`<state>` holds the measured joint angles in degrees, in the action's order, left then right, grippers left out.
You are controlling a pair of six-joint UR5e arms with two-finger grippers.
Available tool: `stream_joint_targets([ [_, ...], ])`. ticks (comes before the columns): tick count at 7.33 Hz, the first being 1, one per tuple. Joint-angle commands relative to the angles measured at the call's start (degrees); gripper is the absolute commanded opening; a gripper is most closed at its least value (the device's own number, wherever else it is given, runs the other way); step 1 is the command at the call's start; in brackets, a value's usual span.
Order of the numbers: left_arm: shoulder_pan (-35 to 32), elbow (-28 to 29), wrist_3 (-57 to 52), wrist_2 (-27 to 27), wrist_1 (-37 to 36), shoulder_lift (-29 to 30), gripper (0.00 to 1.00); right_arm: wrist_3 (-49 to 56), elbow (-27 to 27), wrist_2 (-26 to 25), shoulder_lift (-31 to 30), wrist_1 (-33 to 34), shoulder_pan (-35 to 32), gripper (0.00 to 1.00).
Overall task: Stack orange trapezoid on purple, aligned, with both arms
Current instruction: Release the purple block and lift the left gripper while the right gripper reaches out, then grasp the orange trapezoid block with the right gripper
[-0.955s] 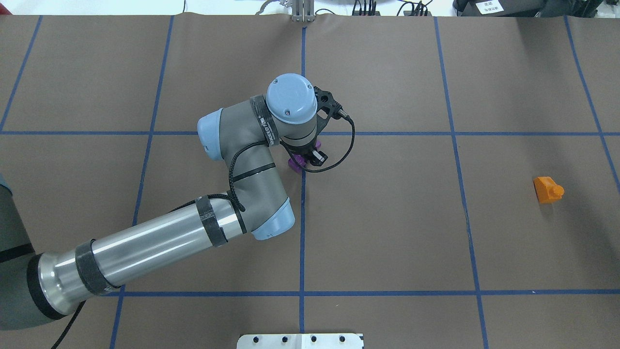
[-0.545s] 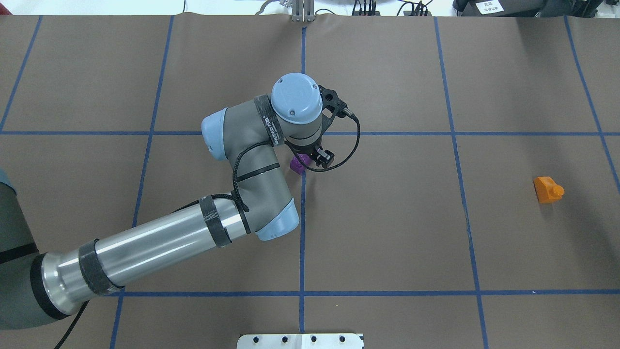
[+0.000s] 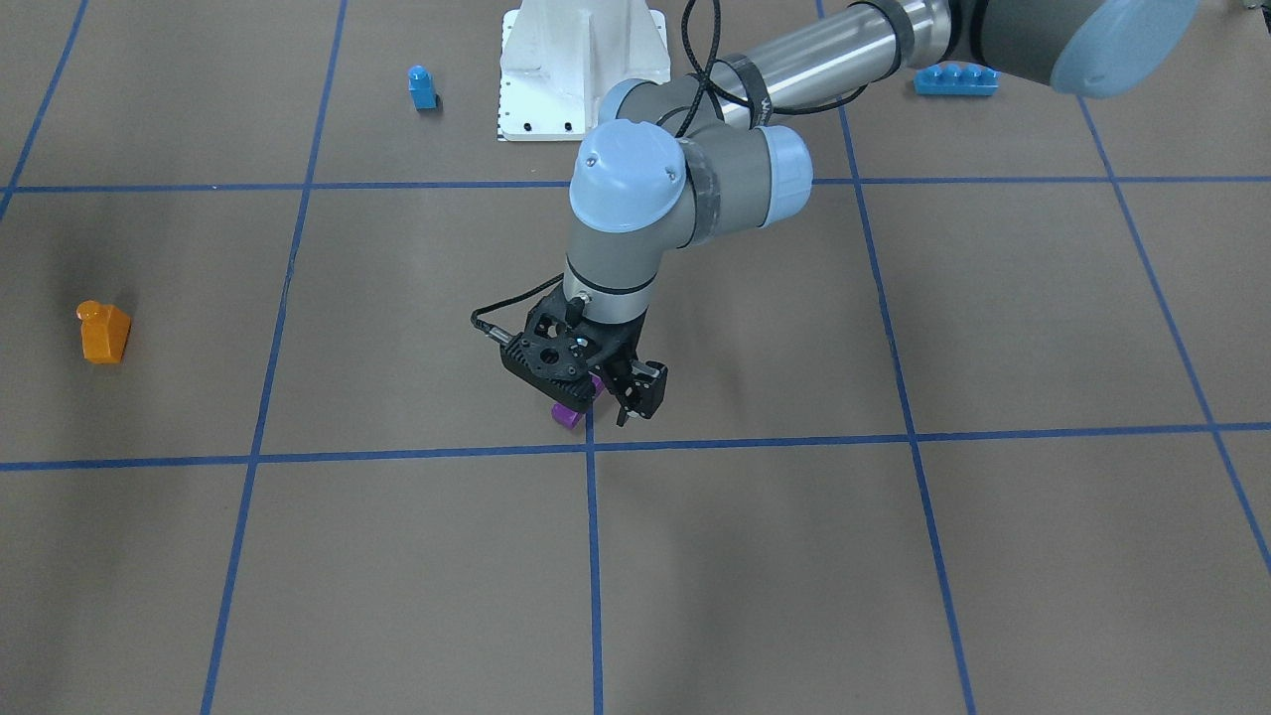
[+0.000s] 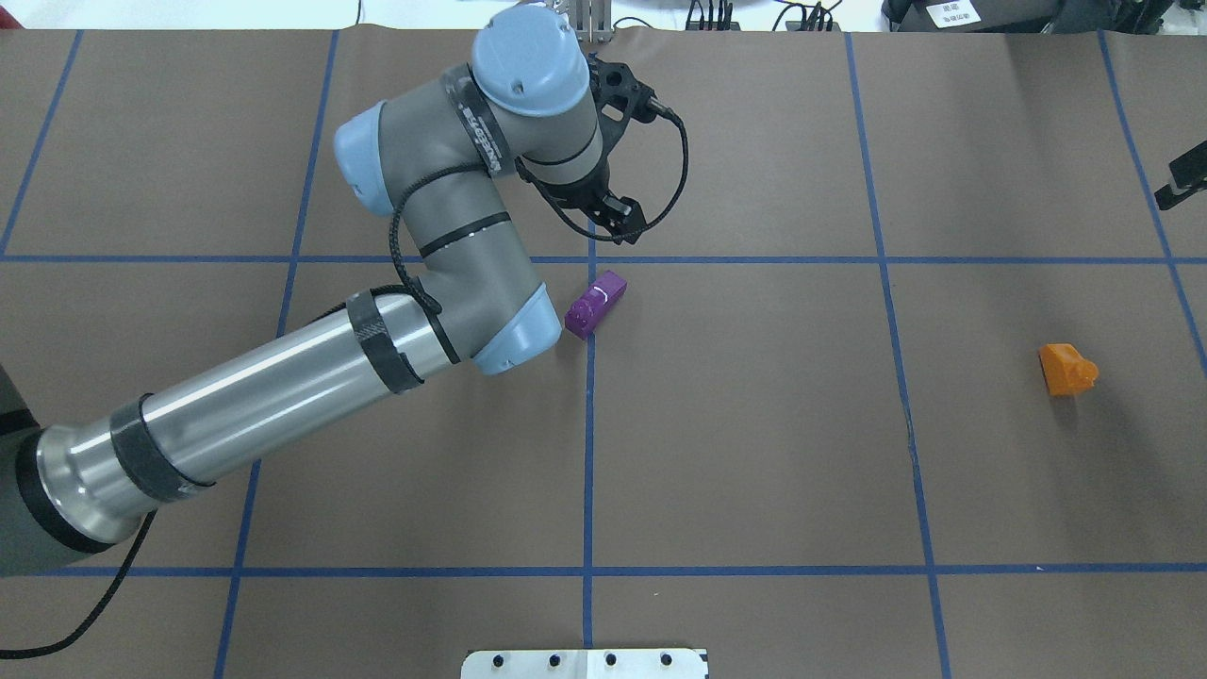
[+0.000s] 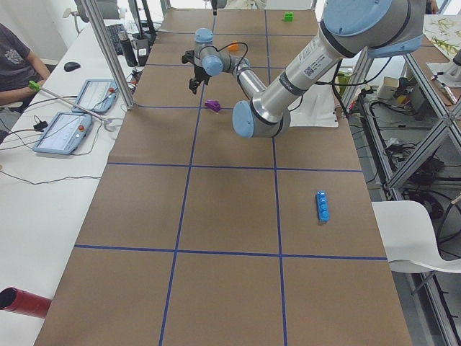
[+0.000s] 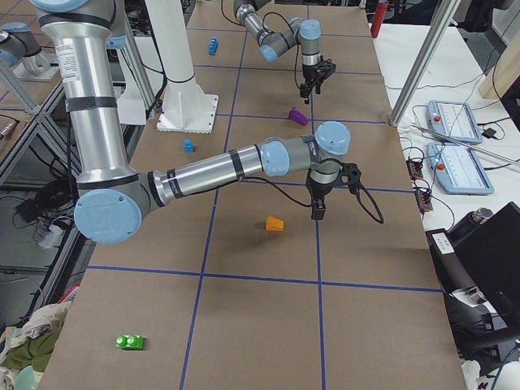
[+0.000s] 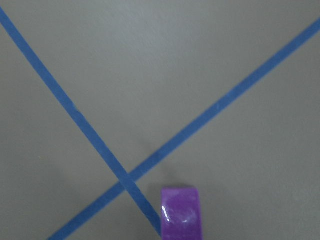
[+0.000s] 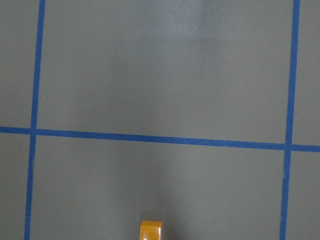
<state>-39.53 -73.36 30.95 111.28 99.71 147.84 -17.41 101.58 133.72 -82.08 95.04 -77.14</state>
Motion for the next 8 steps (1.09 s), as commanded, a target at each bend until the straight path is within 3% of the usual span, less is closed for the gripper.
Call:
stream_joint_targets([
  [1, -4.7, -8.3, 0.0, 2.1, -10.8, -1.8, 1.0, -13.9, 1.7, -4.1, -8.9, -18.8, 6.4, 1.0],
  [2, -4.9, -12.1, 0.4, 2.9, -12.2, -4.5, 1.0, -25.1, 1.0, -6.7, -12.3, -30.4, 10.7, 1.0],
  [3, -5.1, -13.8, 0.8, 2.8, -12.2, -6.7, 1.0, -28.5, -0.4, -7.0, -13.5, -34.2, 14.0, 1.0],
  [8, -5.7, -13.8, 0.7, 2.7, -12.1, -7.6, 1.0, -28.6, -4.9, -8.6, -12.9, -34.2, 21.1, 1.0],
])
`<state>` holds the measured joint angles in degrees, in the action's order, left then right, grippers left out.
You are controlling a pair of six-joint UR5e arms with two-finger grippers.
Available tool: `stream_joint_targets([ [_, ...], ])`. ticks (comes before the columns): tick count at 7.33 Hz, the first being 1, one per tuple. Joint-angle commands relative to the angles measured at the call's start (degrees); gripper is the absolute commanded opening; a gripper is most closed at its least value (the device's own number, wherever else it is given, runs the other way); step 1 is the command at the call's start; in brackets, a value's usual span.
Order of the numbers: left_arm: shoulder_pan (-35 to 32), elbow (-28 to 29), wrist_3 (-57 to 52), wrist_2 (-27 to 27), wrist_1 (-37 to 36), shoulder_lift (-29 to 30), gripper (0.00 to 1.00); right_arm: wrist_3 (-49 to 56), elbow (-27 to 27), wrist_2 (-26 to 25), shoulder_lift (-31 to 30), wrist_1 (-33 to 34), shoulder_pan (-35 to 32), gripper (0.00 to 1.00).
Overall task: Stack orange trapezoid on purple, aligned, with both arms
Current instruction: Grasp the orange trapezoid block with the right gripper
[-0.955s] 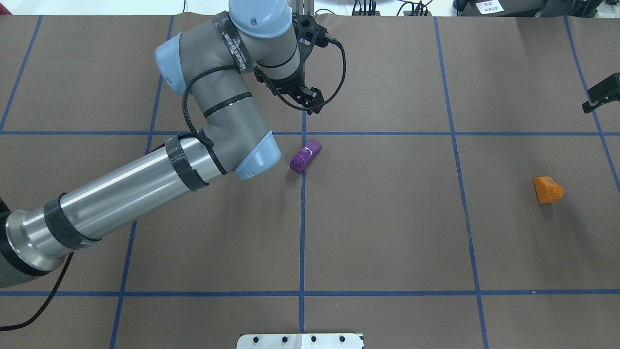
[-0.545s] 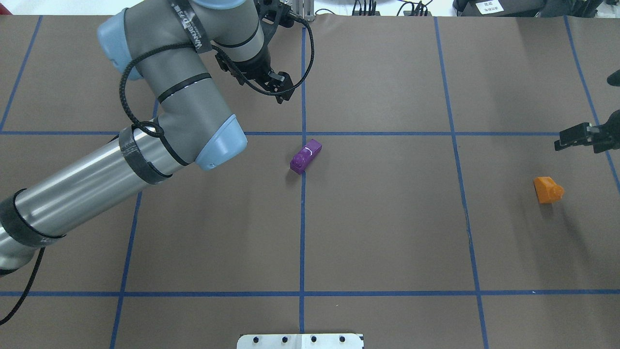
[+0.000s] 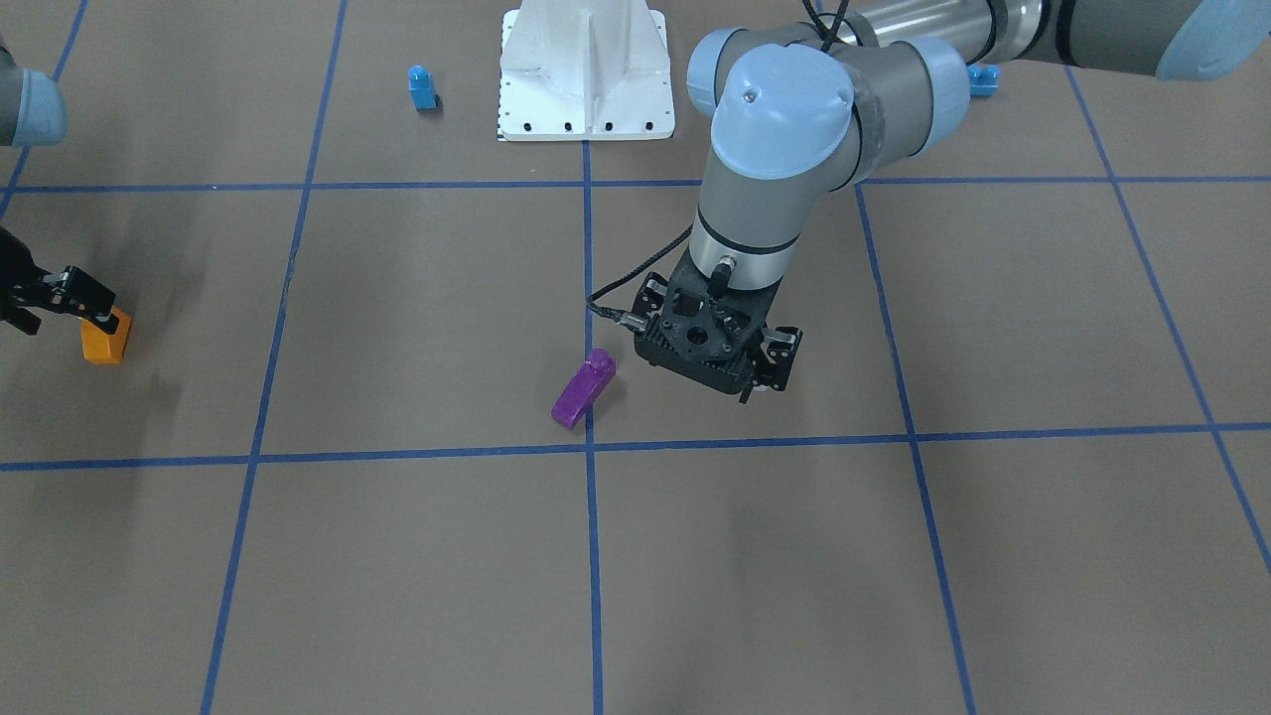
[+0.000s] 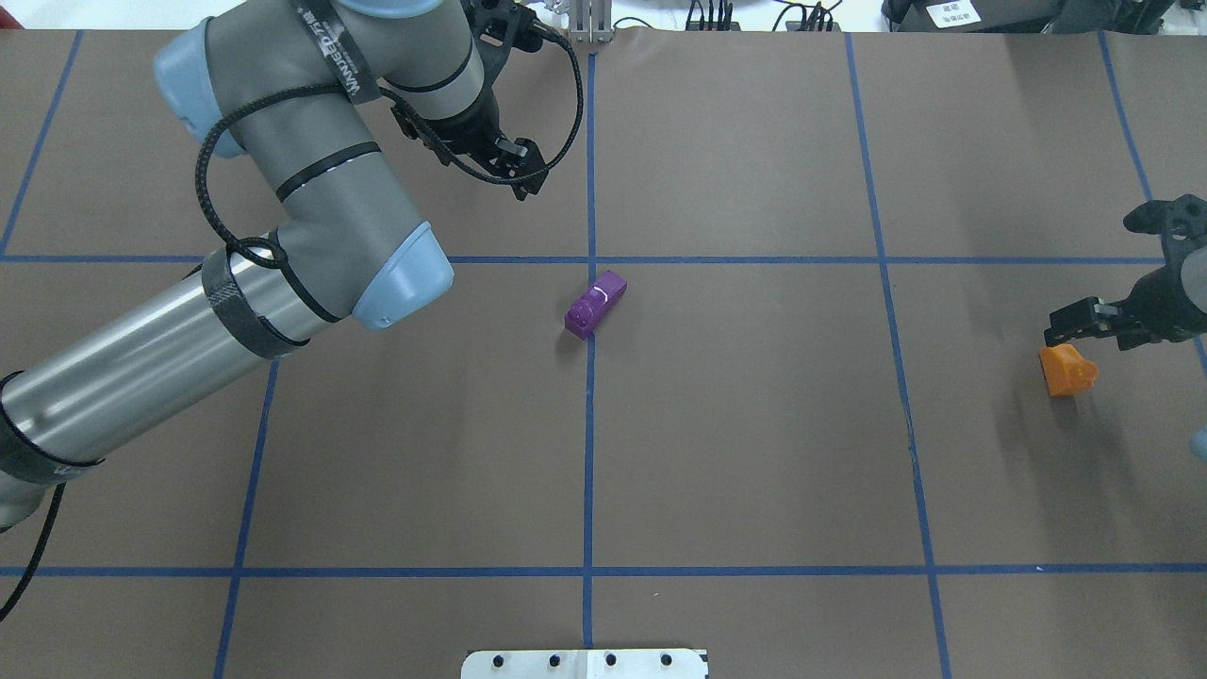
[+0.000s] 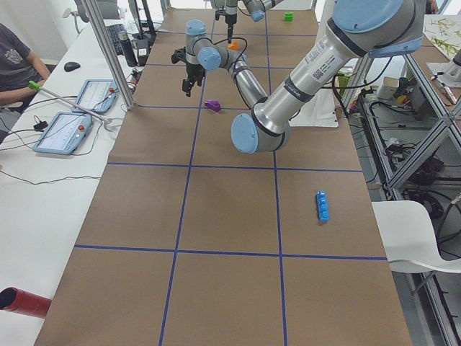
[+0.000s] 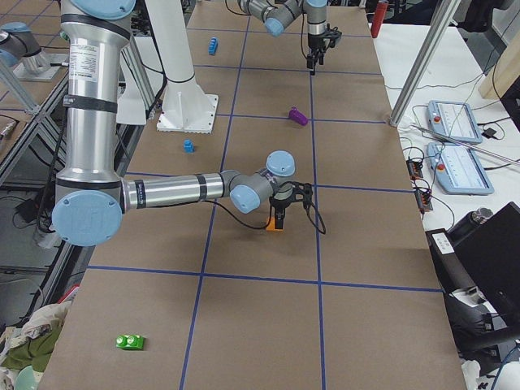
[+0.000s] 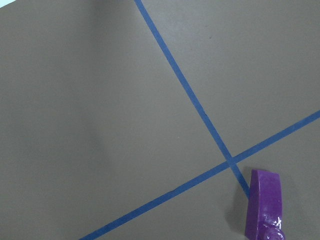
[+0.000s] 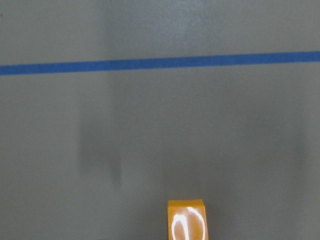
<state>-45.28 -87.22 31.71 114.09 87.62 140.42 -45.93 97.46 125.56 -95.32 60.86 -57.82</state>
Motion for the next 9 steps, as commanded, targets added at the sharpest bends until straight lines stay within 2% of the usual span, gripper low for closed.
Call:
stream_joint_targets([
  [1, 0.0, -0.1, -0.1, 0.0, 0.0, -0.1, 1.0, 0.0, -2.1, -1.4, 0.6, 0.0, 3.1, 1.0],
  [3, 0.0, -0.1, -0.1, 0.0, 0.1, -0.1, 1.0, 0.1, -2.4, -1.5, 0.5, 0.0, 3.5, 0.98],
  [4, 0.2, 0.0, 0.0, -0.1, 0.1, -0.1, 1.0, 0.4, -2.4, -1.2, 0.5, 0.0, 3.4, 0.89],
  [5, 0.2, 0.1, 0.0, -0.1, 0.3, -0.1, 1.0, 0.6, -2.4, -0.8, 0.4, 0.0, 3.4, 0.75],
  [6, 0.3, 0.2, 0.0, -0.2, 0.3, -0.1, 1.0, 0.8, -2.4, -0.6, 0.1, 0.0, 3.3, 0.54],
  [7, 0.3, 0.2, 0.0, -0.2, 0.4, -0.1, 1.0, 1.3, -2.4, -0.5, -0.2, 0.0, 3.2, 0.21],
  [8, 0.5, 0.4, 0.1, -0.2, 0.4, -0.2, 1.0, 4.0, -2.5, -0.5, -0.5, -0.1, 3.0, 0.0],
  [9, 0.5, 0.2, 0.1, -0.3, 0.5, -0.8, 1.0, 5.8, -2.3, -0.4, -0.7, -0.1, 2.1, 0.0],
])
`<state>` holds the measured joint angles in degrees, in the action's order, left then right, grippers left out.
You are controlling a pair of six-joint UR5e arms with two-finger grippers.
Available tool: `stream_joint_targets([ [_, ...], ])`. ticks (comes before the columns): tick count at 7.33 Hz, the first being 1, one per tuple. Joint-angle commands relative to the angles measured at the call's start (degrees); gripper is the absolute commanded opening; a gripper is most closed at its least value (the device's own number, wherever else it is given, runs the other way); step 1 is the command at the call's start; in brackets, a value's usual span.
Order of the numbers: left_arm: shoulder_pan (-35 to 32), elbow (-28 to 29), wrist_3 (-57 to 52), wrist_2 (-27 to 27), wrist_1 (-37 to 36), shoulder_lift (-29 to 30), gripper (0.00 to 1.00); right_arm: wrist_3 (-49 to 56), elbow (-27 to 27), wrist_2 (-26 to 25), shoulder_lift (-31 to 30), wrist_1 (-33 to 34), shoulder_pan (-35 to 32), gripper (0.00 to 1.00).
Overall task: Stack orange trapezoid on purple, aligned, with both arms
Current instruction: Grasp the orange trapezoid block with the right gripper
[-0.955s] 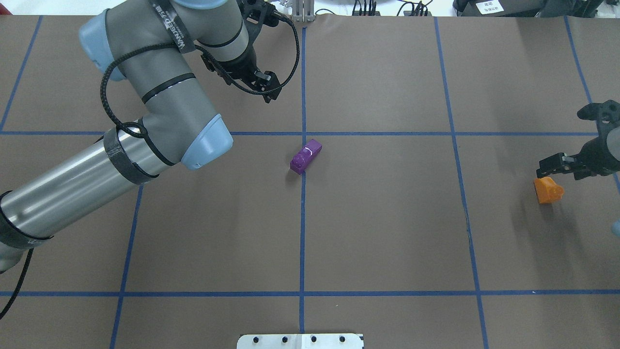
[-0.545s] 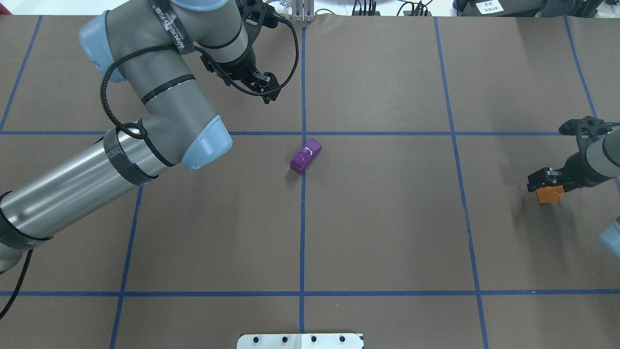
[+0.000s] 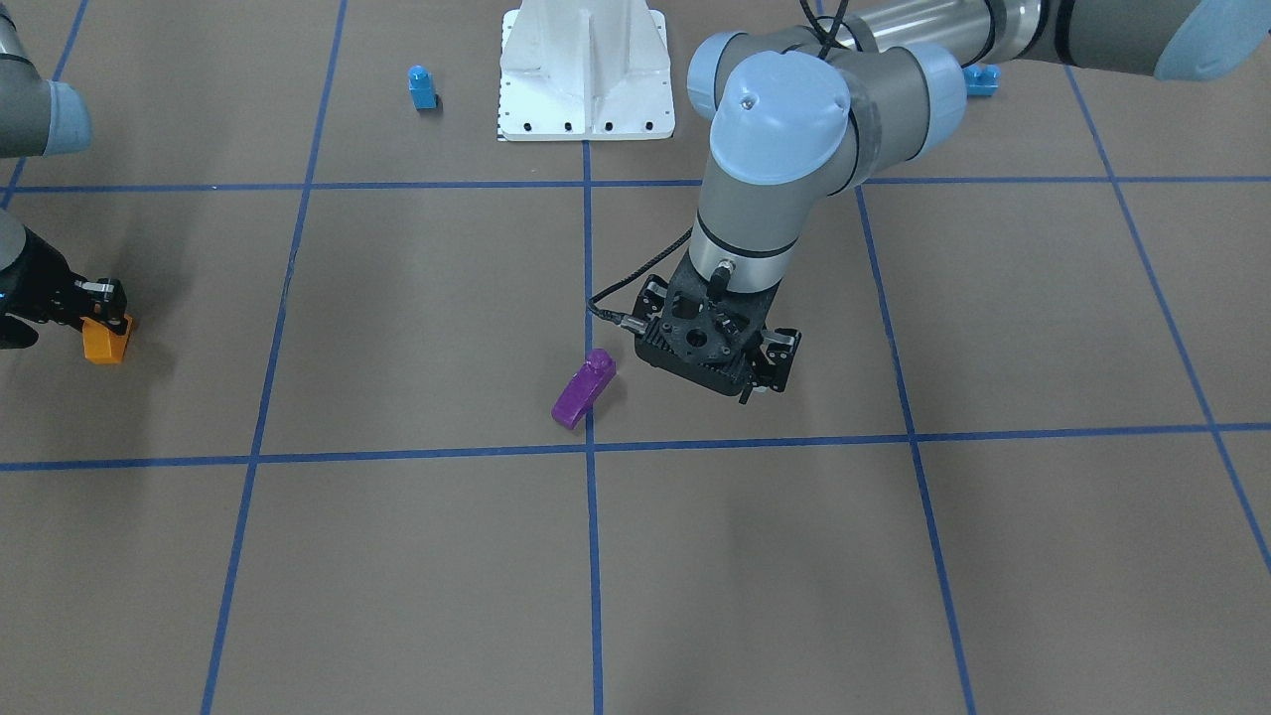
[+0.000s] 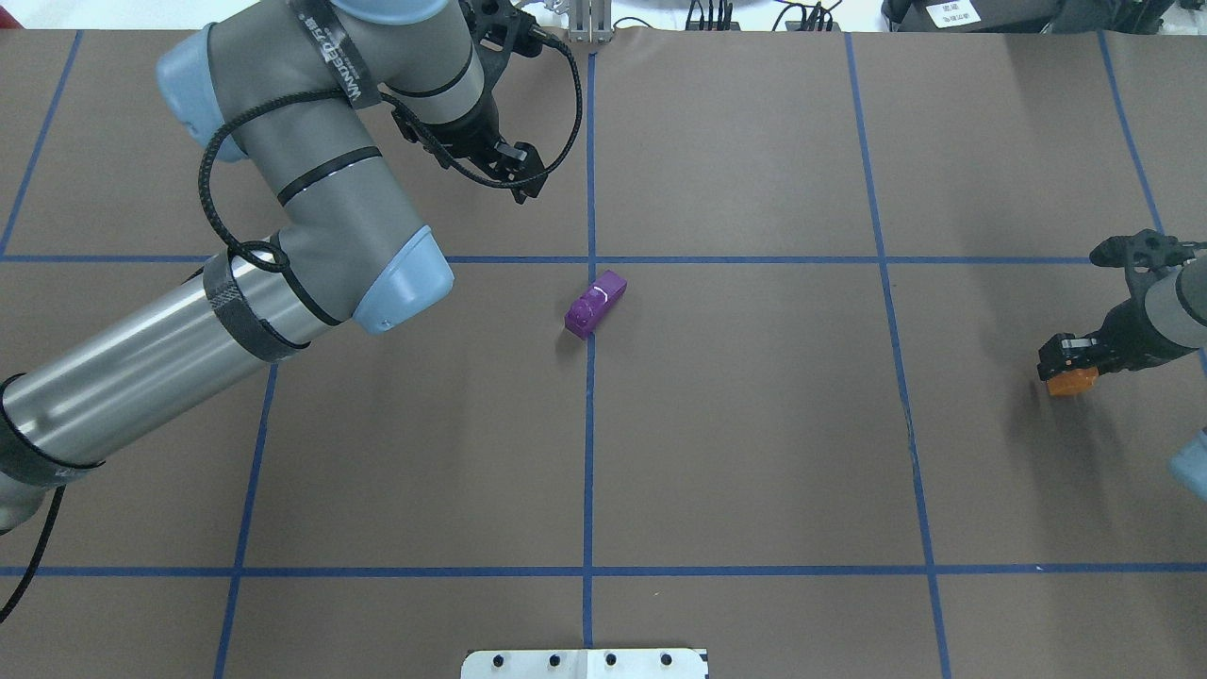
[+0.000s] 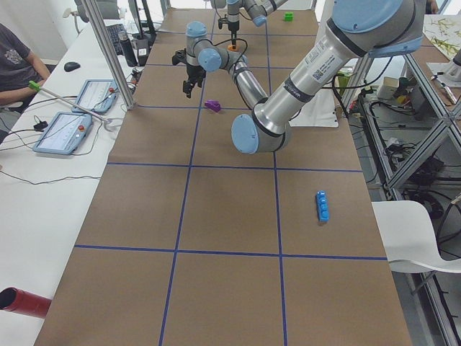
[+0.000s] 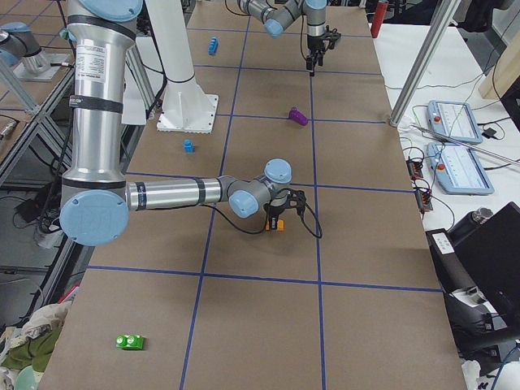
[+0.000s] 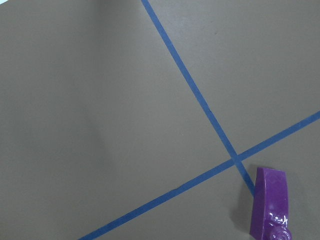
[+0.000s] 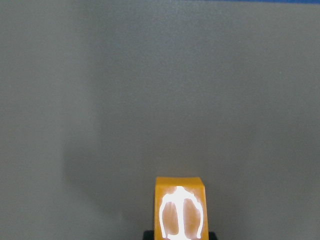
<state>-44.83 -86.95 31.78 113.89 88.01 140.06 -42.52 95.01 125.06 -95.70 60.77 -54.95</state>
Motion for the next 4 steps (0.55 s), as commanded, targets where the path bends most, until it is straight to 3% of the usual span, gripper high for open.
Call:
stream_joint_targets([
  [1, -0.2, -1.3, 0.0, 0.0, 0.1, -0.6, 1.0, 1.8, 1.6, 2.9, 0.3, 0.7, -4.3, 0.0],
  [2, -0.2, -1.6, -0.1, 0.0, 0.1, -1.4, 1.0, 1.7, 1.8, 10.1, 1.4, 2.1, -8.9, 0.0],
  [4, -2.4, -3.1, -3.3, 0.1, 0.1, -5.3, 1.0, 1.6, 2.1, 14.1, 9.3, 9.1, -12.7, 0.0],
])
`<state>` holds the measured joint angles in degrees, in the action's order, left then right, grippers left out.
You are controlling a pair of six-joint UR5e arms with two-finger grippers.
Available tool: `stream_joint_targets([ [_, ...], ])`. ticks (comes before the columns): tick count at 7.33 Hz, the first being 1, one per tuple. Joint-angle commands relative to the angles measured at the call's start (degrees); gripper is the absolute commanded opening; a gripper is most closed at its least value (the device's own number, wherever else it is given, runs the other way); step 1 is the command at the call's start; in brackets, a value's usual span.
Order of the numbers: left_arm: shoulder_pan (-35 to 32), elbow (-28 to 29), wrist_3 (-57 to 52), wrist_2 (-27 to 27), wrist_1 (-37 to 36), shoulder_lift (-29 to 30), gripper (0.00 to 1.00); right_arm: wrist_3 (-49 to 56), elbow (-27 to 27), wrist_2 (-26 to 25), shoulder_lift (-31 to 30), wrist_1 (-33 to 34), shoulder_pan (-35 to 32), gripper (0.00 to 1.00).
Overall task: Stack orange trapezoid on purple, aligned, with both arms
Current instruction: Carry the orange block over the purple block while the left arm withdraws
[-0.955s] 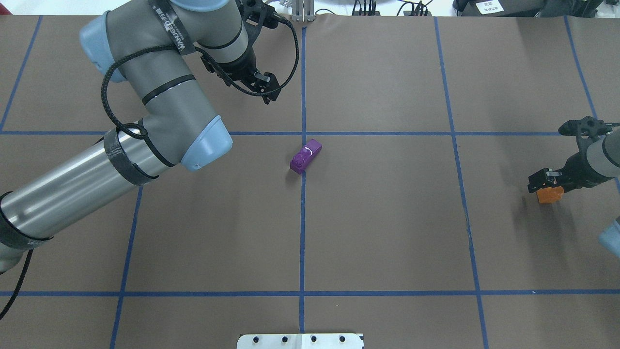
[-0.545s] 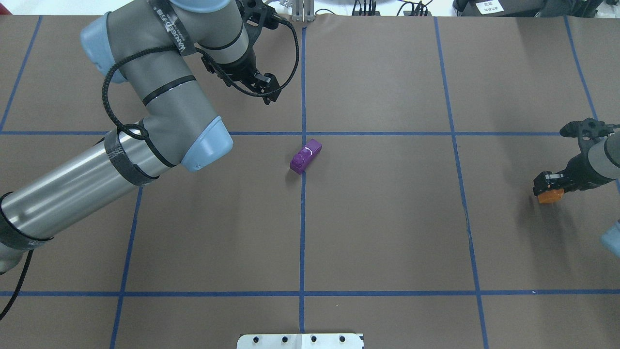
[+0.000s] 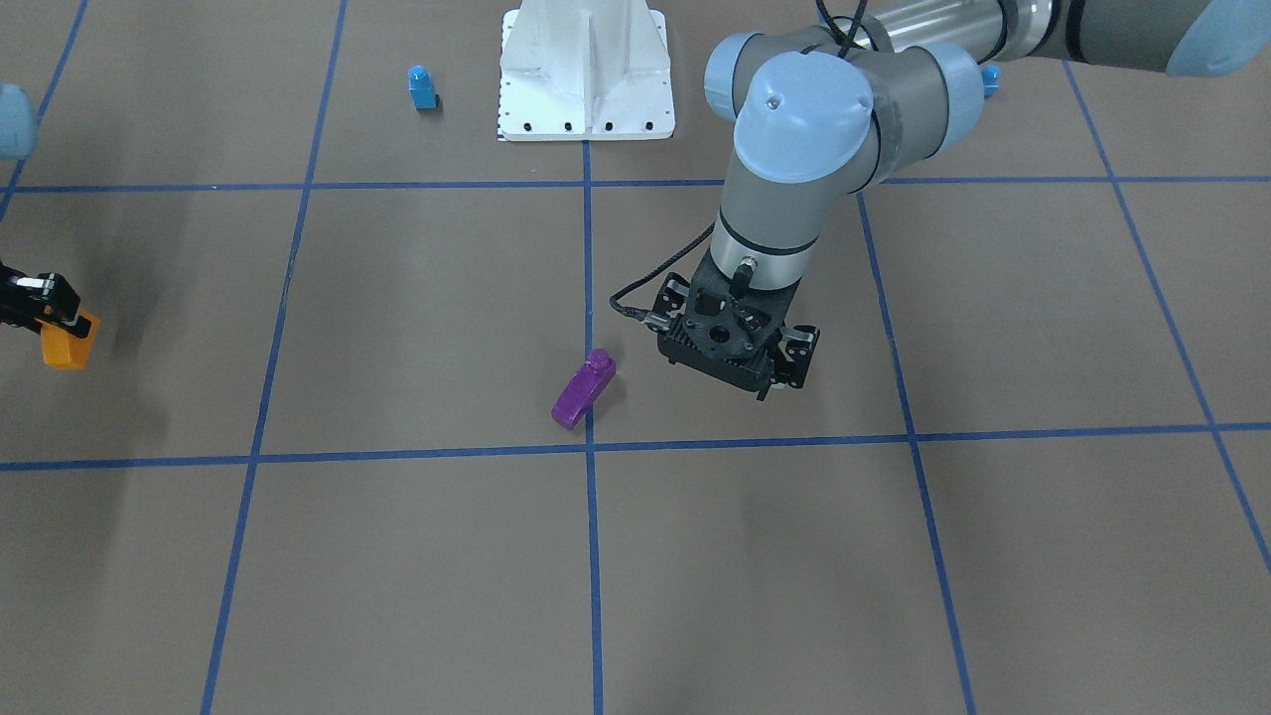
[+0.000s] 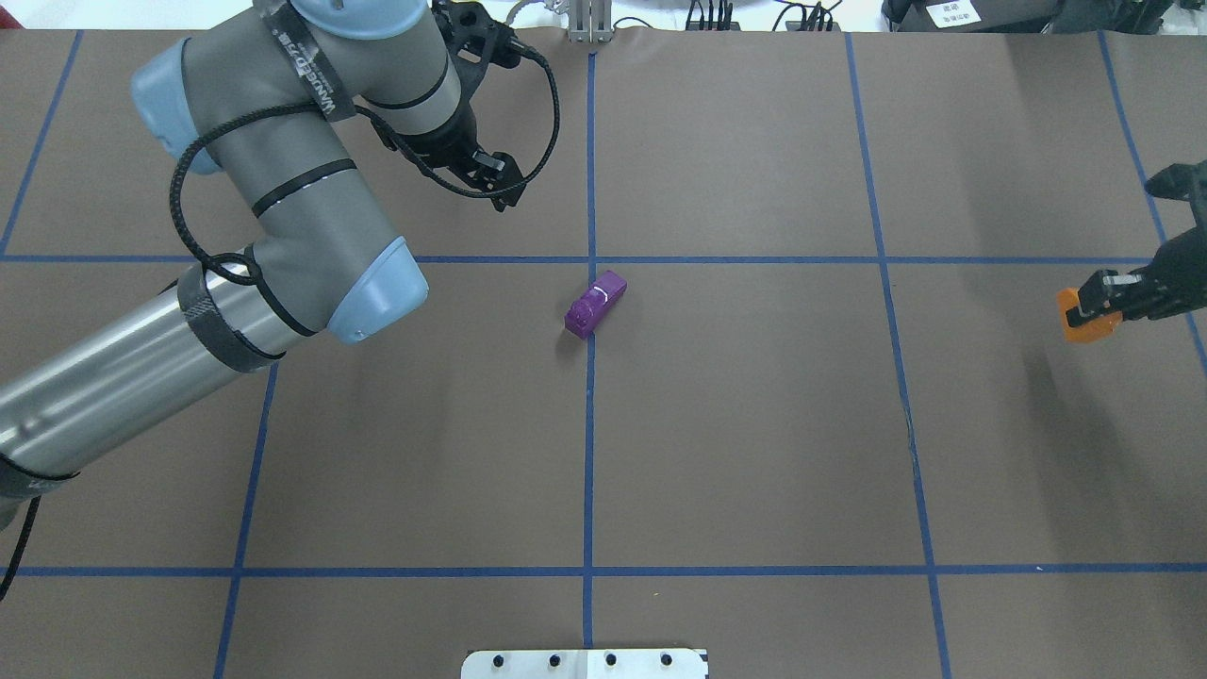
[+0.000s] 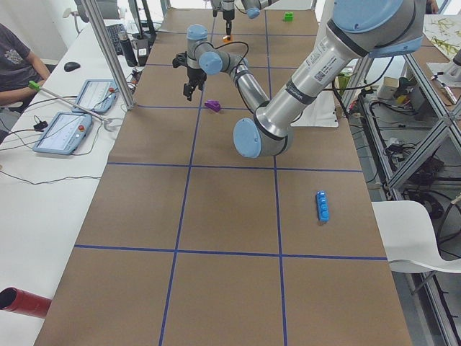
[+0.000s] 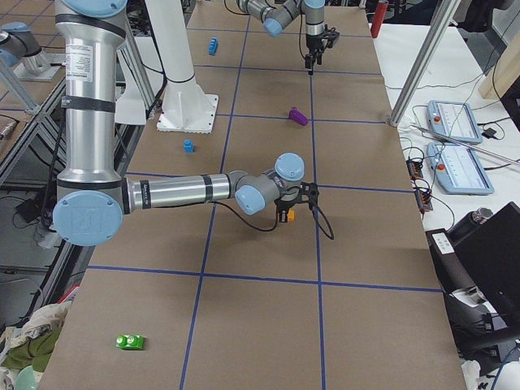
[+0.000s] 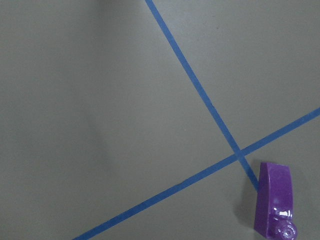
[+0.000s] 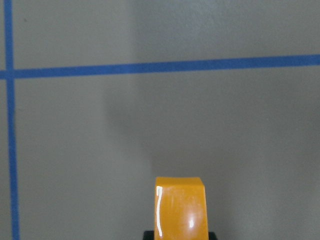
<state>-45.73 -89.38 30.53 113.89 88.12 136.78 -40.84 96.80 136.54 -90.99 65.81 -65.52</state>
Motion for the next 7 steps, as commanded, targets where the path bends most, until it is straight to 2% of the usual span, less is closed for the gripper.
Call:
stream_joint_targets([
  [1, -4.2, -0.7, -5.4, 0.4, -0.1, -4.1, 1.0, -0.1, -0.3, 2.1, 8.9, 8.0, -1.9, 0.0],
  [3, -10.5, -0.6, -12.1, 0.7, -0.8, -9.3, 1.0, -2.1, -0.3, 1.2, 23.7, 24.3, 2.0, 0.0],
  [4, -14.7, -0.5, -15.7, 5.4, -1.9, -12.6, 1.0, -11.2, -1.4, -3.9, 32.2, 31.2, 6.8, 0.0],
  [5, -20.0, -0.7, -22.1, 9.6, -4.0, -15.5, 1.0, -19.9, -5.4, -7.5, 40.5, 32.4, 10.9, 0.0],
  [7, -28.2, -0.2, -34.2, 10.7, -6.2, -20.9, 1.0, -32.8, -14.3, -9.4, 52.3, 32.5, 16.9, 0.0],
])
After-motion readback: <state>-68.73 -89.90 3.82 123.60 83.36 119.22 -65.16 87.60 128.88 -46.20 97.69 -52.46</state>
